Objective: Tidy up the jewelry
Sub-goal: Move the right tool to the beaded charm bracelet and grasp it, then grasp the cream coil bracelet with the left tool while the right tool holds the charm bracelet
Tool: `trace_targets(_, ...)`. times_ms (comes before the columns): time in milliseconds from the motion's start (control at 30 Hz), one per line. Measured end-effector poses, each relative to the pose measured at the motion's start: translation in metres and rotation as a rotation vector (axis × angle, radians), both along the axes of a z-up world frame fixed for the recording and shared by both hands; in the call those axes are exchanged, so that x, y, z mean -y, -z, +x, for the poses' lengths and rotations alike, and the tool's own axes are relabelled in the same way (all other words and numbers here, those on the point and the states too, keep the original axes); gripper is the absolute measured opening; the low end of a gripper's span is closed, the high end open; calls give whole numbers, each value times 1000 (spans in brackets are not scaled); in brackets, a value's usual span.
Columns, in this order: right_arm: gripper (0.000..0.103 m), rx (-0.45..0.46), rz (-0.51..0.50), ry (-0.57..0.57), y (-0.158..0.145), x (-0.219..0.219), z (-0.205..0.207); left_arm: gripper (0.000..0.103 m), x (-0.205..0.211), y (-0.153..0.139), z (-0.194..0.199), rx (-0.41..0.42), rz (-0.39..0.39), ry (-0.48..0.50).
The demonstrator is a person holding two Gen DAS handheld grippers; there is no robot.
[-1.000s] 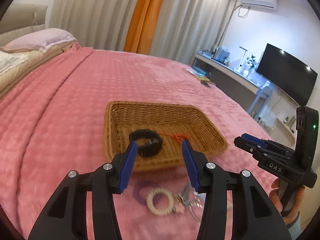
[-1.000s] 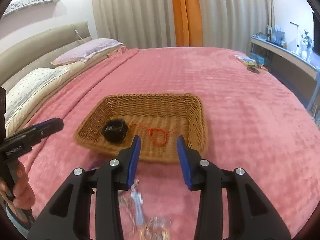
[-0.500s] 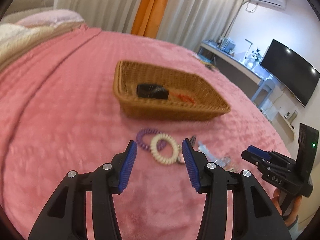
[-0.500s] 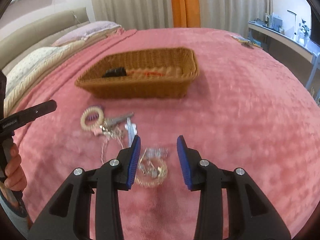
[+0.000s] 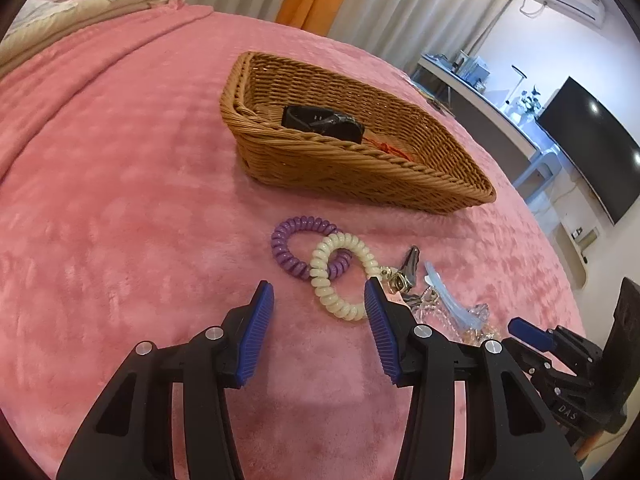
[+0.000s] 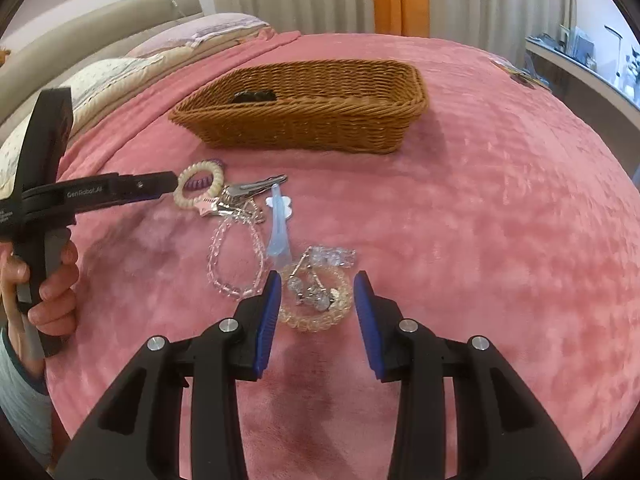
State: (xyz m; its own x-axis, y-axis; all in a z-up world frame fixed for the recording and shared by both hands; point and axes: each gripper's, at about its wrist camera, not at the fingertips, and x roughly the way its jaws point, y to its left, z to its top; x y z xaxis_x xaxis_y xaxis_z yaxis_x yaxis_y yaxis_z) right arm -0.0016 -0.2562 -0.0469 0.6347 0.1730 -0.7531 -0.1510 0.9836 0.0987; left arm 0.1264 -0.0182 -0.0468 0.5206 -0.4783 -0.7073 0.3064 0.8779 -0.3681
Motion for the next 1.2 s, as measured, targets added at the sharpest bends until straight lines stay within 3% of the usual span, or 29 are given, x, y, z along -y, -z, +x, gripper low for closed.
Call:
trace_targets(200, 34, 2, -54, -24, 4, -13, 2, 46, 7, 5, 1, -3, 20, 4)
trace_targets(400, 17, -18, -85, -30, 10, -20, 8, 46, 13, 6, -5, 25, 75, 3)
trace_targets(567, 17, -52, 48, -20, 11, 1, 11, 46, 13, 6, -6, 30, 77, 7)
trace_targets(767, 17, -71, 37, -11, 14, -3, 16, 46, 13, 7, -5, 32, 75, 8)
trace_targets(933, 14, -44, -51, -15, 14, -16, 13, 46, 13, 7, -7, 35, 77, 7)
trace_targets(1000, 5, -25, -13, -14, 9, -11, 10, 46, 13, 7, -7, 34, 75, 7)
trace_targets(1067, 5, -19, 94, -22, 4, 3, 9, 46, 13, 7, -7, 35, 74, 8)
trace_targets(1200, 5, -26, 203, 22, 4, 27, 10, 46, 13, 7, -7, 40, 86, 9)
